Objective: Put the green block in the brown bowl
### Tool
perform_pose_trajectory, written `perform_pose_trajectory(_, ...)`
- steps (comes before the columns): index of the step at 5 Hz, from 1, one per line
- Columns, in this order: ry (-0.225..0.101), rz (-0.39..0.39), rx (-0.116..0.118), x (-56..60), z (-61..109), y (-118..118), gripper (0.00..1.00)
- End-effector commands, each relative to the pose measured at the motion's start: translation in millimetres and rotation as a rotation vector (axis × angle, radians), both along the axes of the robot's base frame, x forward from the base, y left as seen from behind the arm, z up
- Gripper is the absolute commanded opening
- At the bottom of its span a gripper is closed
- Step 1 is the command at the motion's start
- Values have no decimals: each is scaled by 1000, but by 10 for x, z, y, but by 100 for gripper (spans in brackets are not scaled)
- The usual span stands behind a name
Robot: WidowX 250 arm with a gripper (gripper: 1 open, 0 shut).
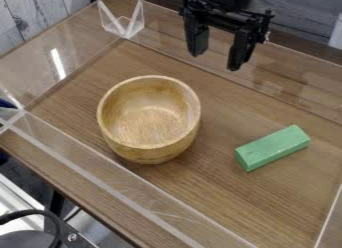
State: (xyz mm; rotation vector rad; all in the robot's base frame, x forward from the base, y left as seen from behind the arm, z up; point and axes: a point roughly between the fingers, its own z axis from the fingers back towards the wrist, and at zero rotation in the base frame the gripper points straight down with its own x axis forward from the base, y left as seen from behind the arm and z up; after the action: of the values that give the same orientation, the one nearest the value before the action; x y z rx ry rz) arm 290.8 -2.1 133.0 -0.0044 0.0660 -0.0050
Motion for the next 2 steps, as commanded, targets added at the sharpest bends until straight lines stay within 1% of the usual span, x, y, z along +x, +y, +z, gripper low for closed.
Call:
perform_pose_trajectory(1,14,-38,-4,-44,-71,-130,100)
perform_pose_trajectory(2,26,-117,-12,-156,-174,-360,100)
